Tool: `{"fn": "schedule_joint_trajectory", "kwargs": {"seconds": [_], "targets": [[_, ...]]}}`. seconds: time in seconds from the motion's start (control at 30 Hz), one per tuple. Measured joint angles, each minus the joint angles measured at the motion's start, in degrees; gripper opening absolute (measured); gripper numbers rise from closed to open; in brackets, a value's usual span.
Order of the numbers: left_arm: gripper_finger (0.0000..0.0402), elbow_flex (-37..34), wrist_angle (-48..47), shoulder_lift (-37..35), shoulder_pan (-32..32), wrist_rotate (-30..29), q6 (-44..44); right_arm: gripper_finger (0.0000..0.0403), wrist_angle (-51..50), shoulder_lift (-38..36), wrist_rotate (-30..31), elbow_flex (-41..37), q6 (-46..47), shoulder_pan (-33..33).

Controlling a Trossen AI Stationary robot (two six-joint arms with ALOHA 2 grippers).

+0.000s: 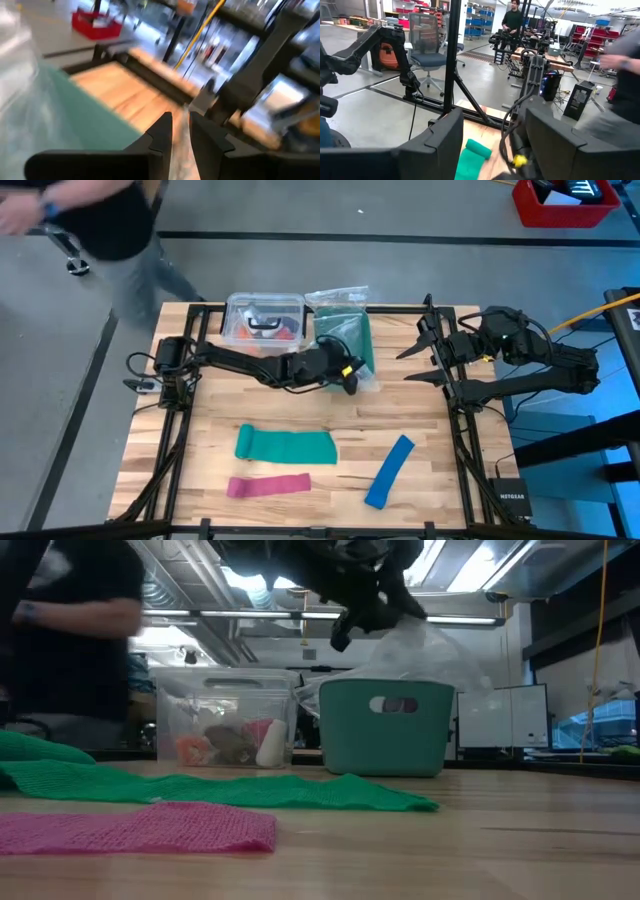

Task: Roll bandage
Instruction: Put the transparent zip bag into the green bin, then return to Home Position

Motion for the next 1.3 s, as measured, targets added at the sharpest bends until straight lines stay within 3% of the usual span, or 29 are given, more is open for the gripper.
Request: {"fn": "schedule_joint_trajectory", "kwargs": {"seconds": [0.27, 0.43, 0.57, 0.83, 1.03, 1.17, 1.3], "targets": [[0.0043, 0.02, 8.51, -0.07, 1.02, 0.02, -10.01, 0.0215, -0.07, 0.0, -0.09, 0.0, 0.09, 0.0], [0.005, 0.01, 8.26, -0.07, 0.85, 0.07, -9.1, 0.0215, -0.37, 0.0, -3.73, 0.0, 0.11, 0.0], [0.0069, 0.0, 9.12, -0.07, 1.5, 0.22, -8.47, 0.0215, -1.07, -0.39, -6.26, -0.02, -0.06, 0.0], [0.0139, 0.0, 20.62, -1.02, 3.74, 0.1, -5.41, 0.0215, -1.36, -2.19, -7.54, -0.04, -0.13, 0.0], [0.017, 0.0, 21.51, -7.27, 4.8, 0.18, -1.52, 0.0215, -1.23, -3.88, -7.37, -0.04, -2.25, 0.0], [0.0172, 0.0, 15.44, -16.15, 4.58, 0.6, 7.72, 0.0215, -1.53, -6.88, -6.97, -0.07, -2.34, 0.0], [0.0172, 0.02, -6.12, -29.43, 3.21, 0.66, 21.27, 0.0215, -2.58, -12.7, -6.66, -0.04, -2.9, 0.0]]}}
